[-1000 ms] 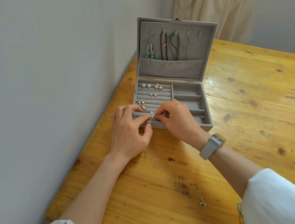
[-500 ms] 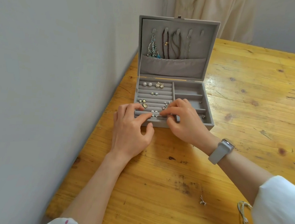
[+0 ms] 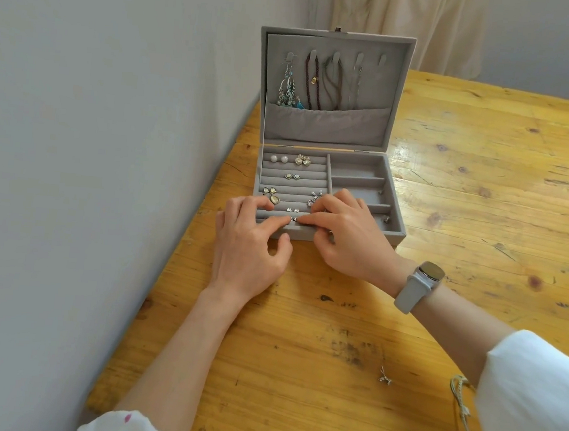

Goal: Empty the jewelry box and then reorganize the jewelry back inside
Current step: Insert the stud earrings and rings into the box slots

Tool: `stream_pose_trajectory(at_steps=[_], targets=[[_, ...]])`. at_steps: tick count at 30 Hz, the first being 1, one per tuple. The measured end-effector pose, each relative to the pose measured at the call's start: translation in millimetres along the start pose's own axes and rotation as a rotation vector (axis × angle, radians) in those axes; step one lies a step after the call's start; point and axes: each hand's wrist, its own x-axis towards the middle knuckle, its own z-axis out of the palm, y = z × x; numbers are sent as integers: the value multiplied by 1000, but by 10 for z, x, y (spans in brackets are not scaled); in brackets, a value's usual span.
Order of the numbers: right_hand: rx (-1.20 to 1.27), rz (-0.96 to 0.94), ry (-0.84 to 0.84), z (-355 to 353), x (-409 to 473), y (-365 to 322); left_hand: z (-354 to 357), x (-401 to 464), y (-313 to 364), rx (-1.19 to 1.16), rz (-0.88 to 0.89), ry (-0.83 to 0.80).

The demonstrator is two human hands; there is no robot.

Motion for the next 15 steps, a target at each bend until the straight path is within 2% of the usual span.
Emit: stream_pose_trajectory(at_steps=[9,12,15], targets=[[246,62,112,-186,-370,18,-120,-79,119,-45,32,23],[294,78,44,-328,-685,49,-231,-249,312,-124,58,33],[291,112,-107,-448,-1050,42,-267,-485,544,-252,50,-78]])
